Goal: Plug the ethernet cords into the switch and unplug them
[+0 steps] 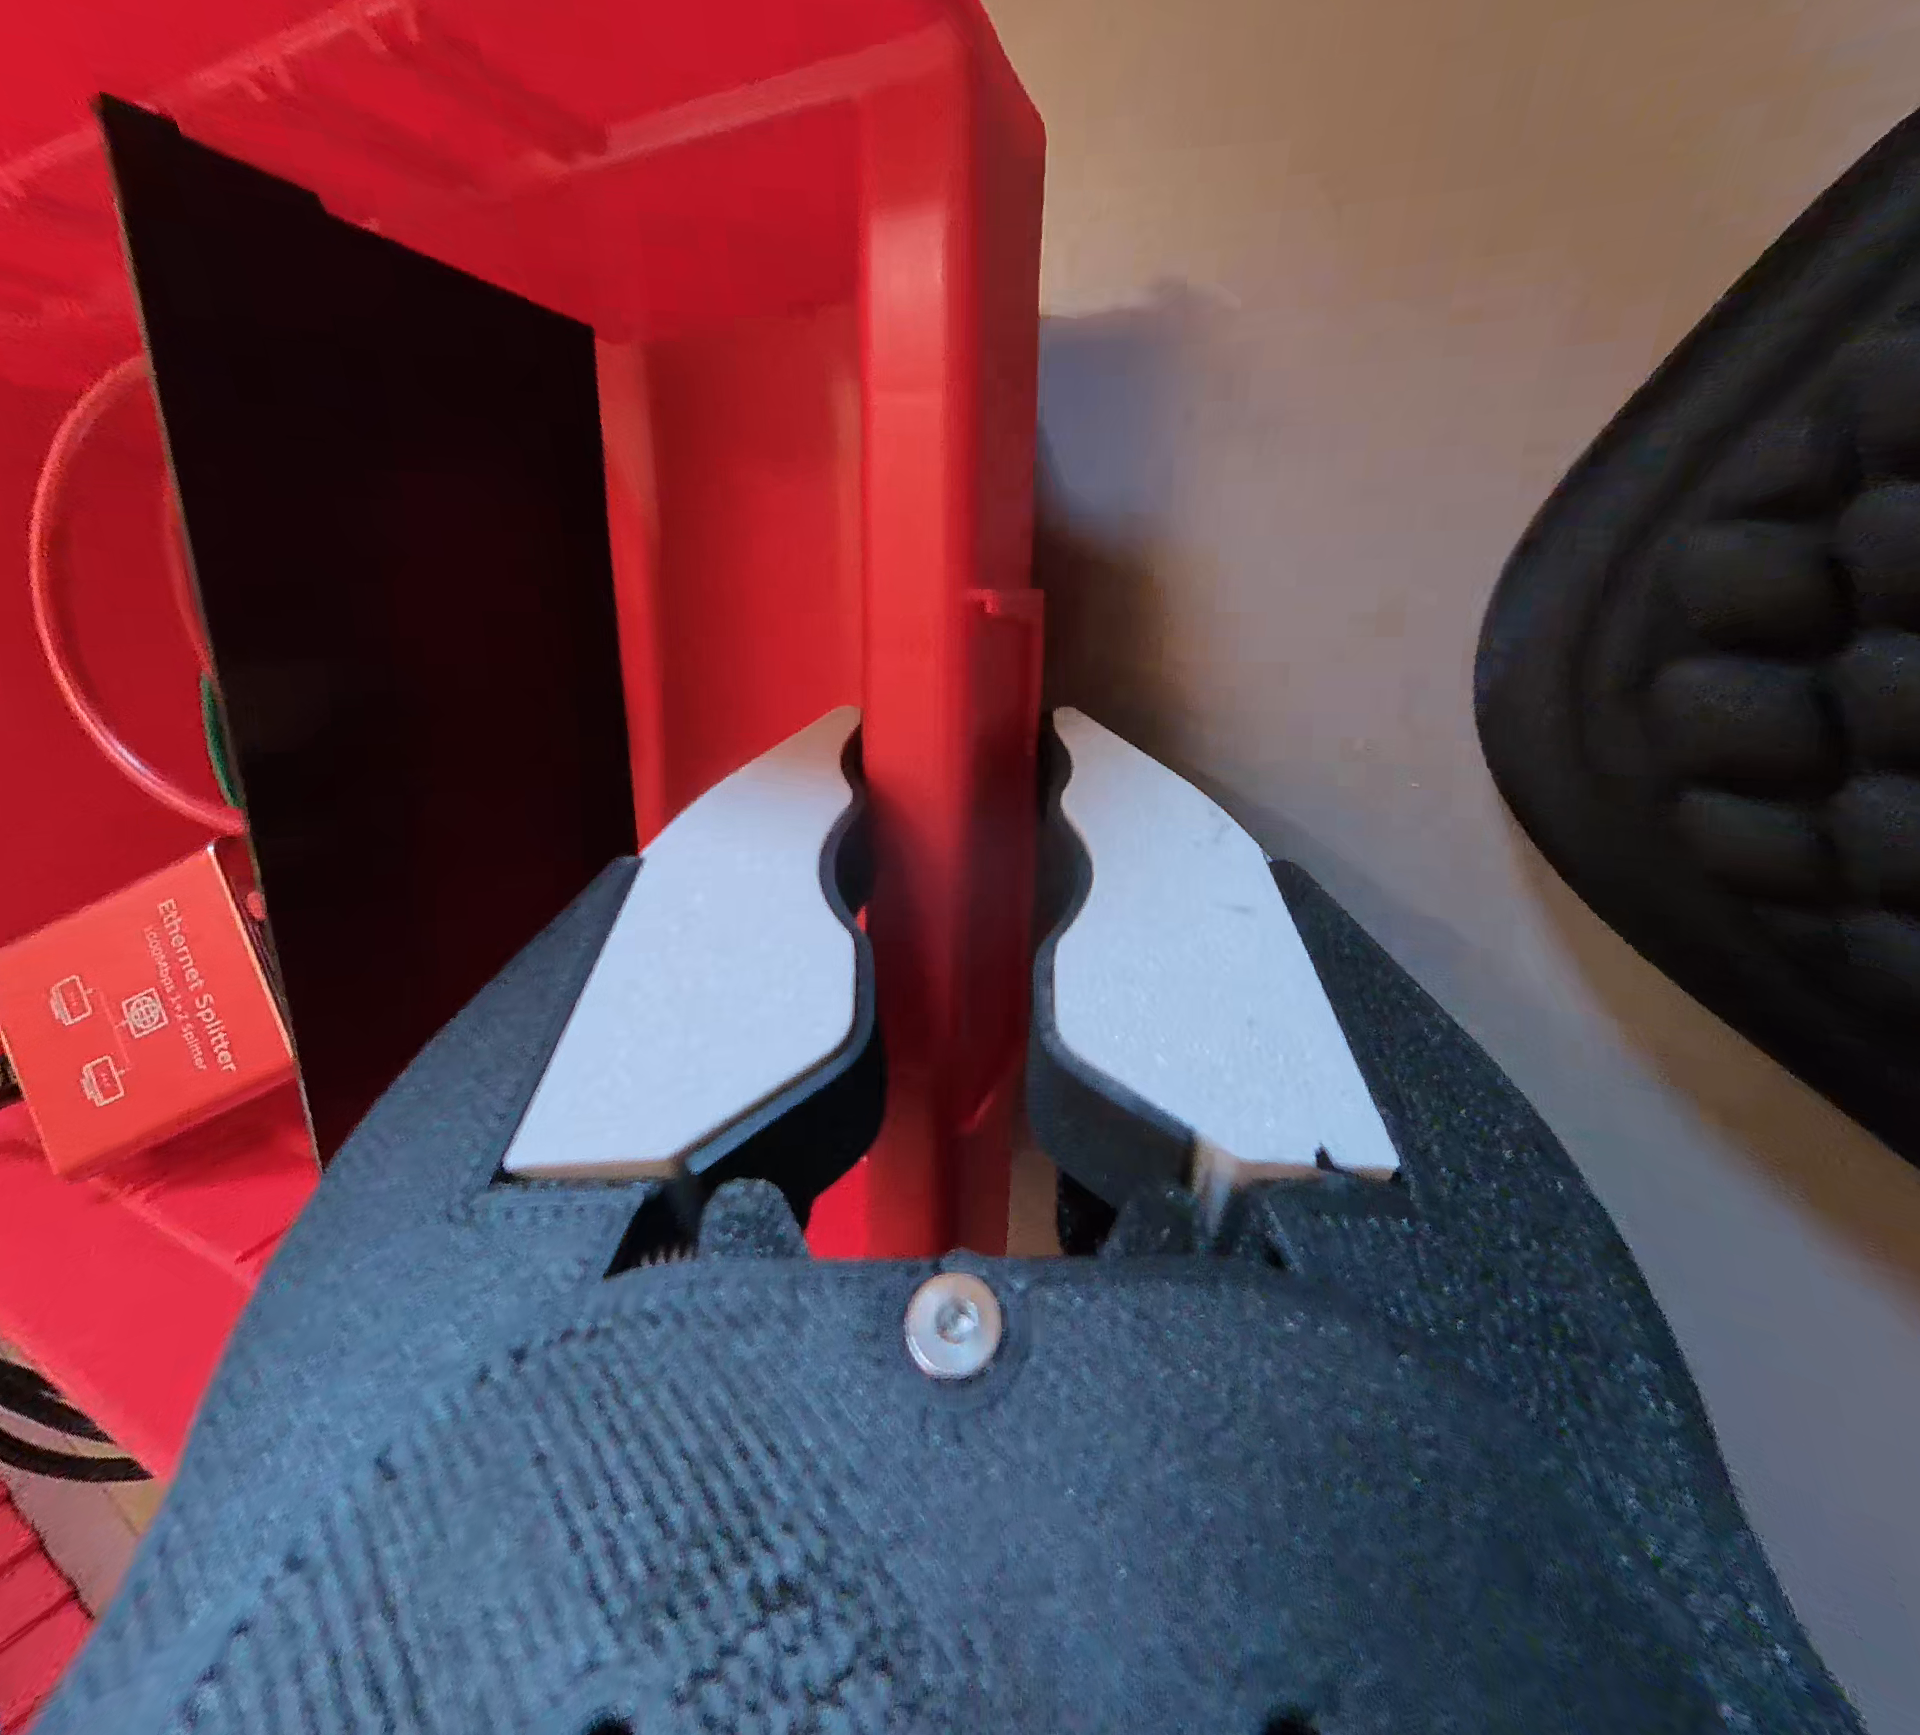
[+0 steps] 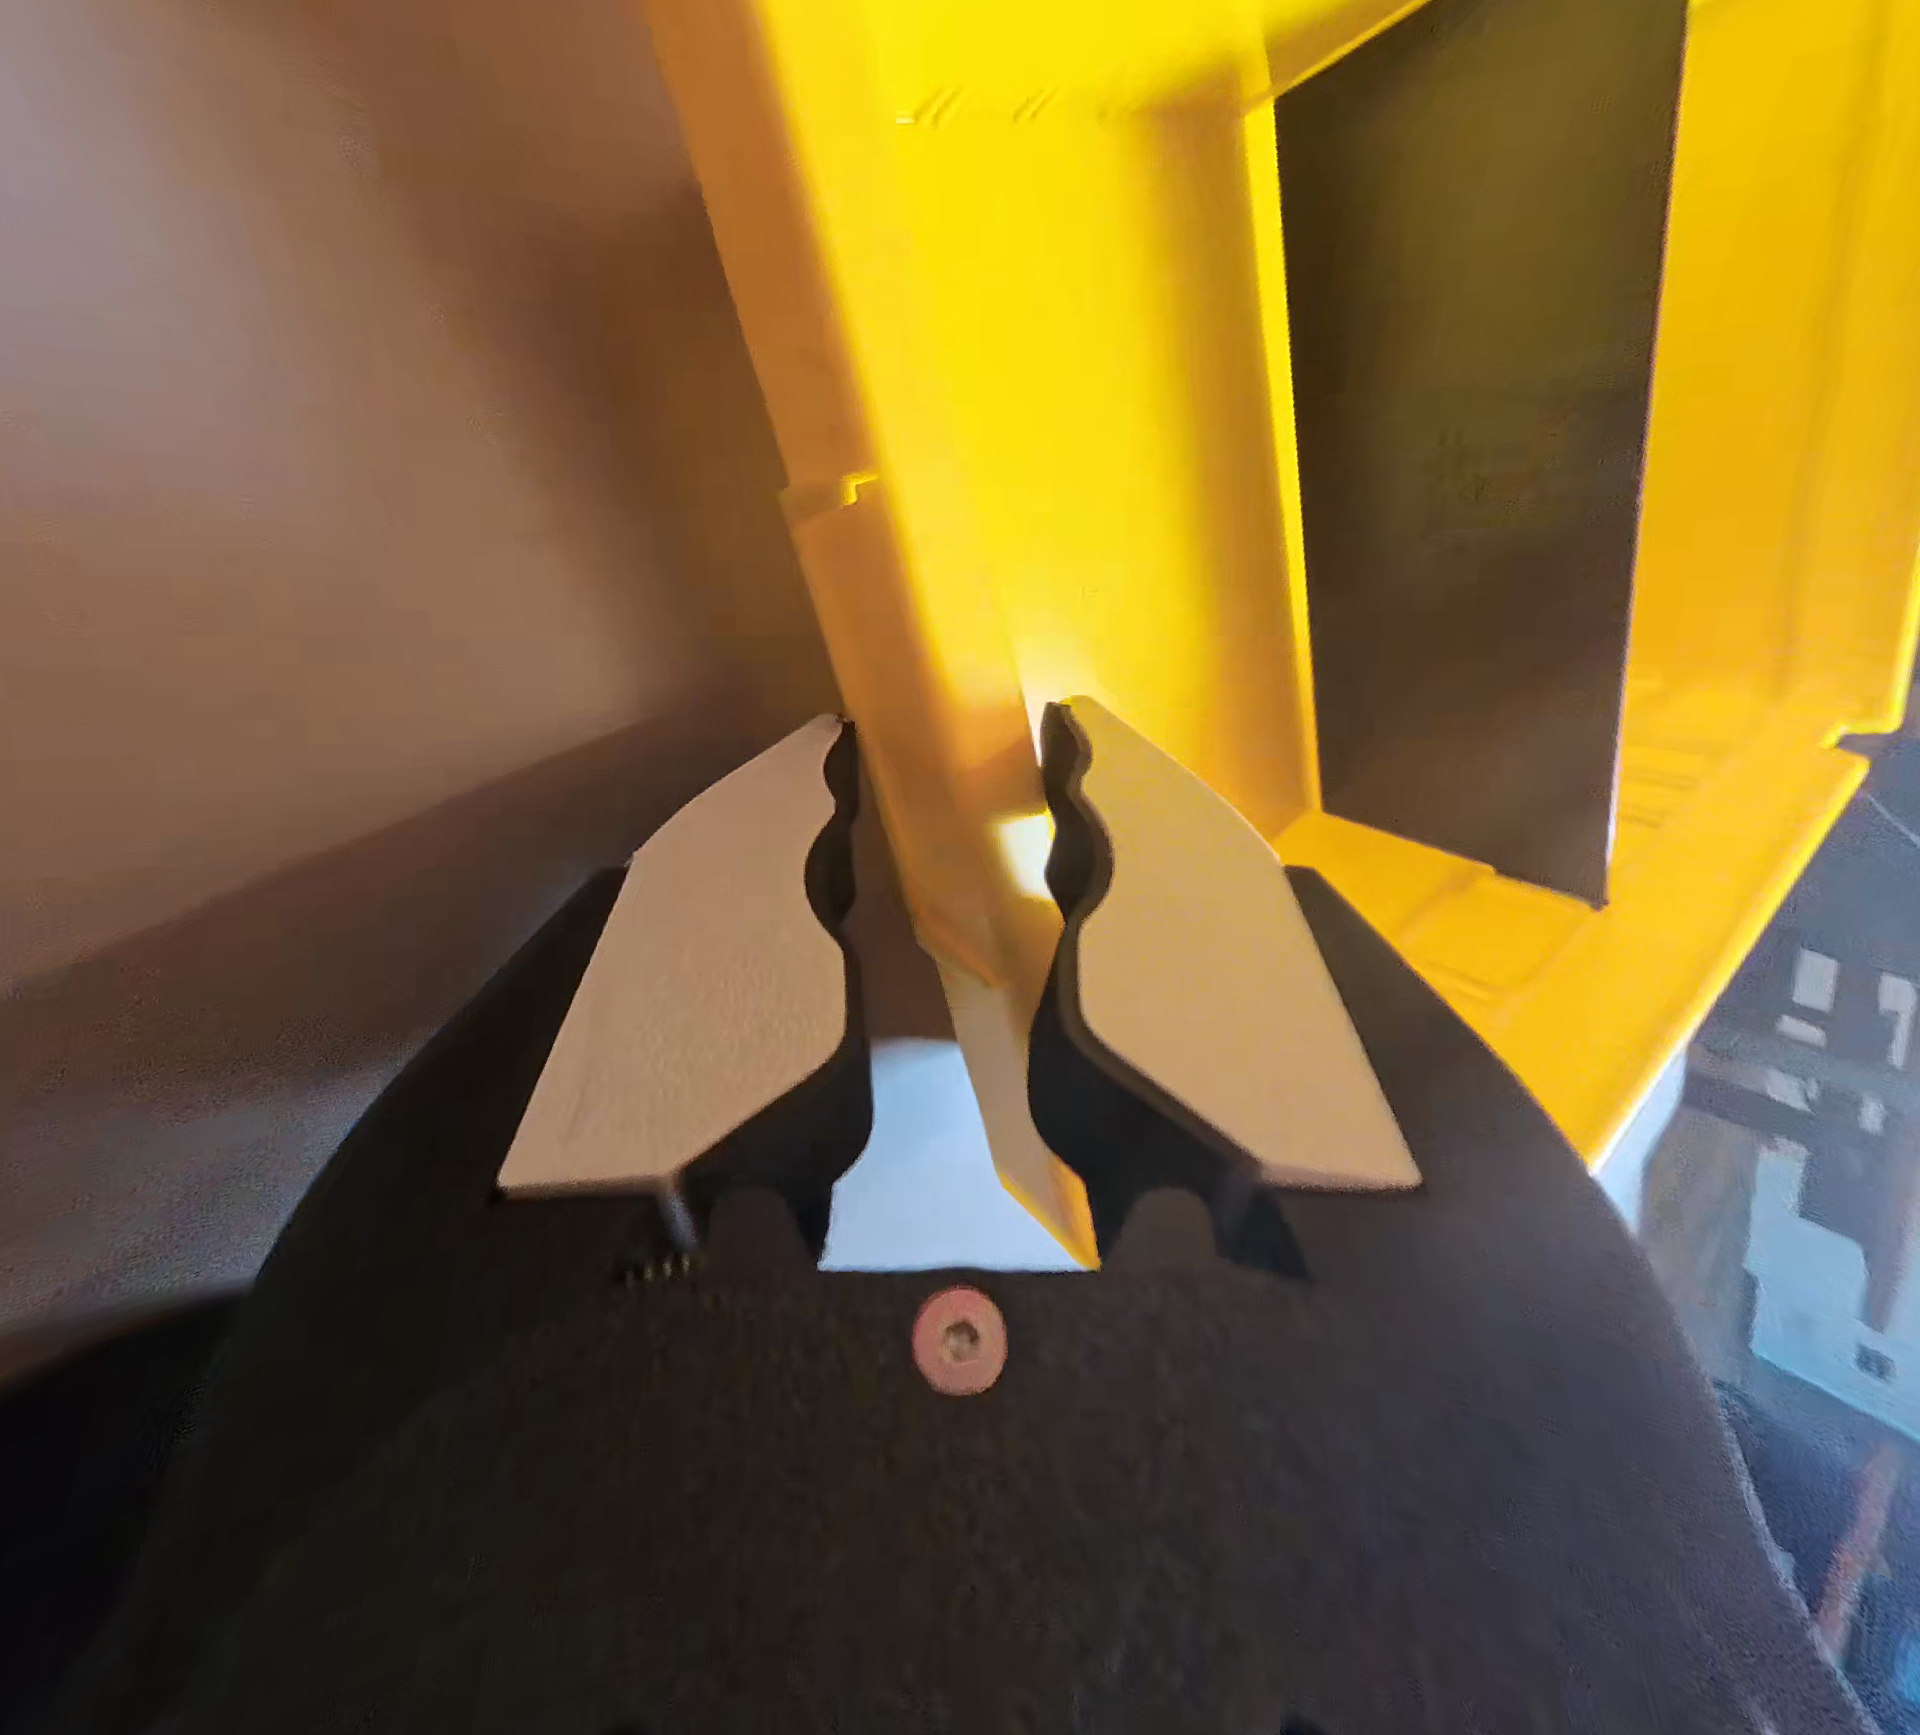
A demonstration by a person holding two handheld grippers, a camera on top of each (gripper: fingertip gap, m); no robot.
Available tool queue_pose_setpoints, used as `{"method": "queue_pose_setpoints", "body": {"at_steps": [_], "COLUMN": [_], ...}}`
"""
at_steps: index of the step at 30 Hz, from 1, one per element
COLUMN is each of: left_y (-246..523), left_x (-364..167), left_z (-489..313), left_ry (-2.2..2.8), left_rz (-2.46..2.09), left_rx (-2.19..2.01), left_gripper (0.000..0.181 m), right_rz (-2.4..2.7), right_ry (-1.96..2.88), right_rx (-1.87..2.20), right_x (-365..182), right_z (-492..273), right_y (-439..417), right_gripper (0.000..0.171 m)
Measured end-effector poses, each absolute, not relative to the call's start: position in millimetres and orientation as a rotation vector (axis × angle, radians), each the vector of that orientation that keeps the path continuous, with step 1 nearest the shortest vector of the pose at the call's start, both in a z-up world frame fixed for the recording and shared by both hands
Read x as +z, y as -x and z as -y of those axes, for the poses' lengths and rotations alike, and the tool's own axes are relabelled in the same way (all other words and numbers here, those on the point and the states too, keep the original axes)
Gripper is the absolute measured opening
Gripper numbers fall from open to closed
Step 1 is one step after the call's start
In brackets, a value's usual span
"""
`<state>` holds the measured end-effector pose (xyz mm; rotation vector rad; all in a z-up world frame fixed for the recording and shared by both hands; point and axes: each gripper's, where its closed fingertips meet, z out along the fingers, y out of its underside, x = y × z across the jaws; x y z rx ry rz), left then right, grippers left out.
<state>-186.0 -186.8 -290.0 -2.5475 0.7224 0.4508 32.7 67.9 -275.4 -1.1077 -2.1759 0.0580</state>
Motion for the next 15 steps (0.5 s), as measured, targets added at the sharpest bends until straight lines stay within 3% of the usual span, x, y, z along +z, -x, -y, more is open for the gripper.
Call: {"method": "queue_pose_setpoints", "body": {"at_steps": [12, 15], "left_y": [234, 241], "left_x": [-288, -272], "left_z": [138, 127], "left_ry": [2.496, 2.467], "left_rz": [-0.701, -0.542], "left_rx": [0.424, 0.303], "left_gripper": [0.031, 0.039], "right_rz": [2.094, 2.016], "right_ry": [1.132, 1.207], "right_rx": [-0.056, 0.020], "right_x": [-278, -272], "right_z": [-172, -183], "right_y": [-59, -53], "right_gripper": [0.033, 0.044]}}
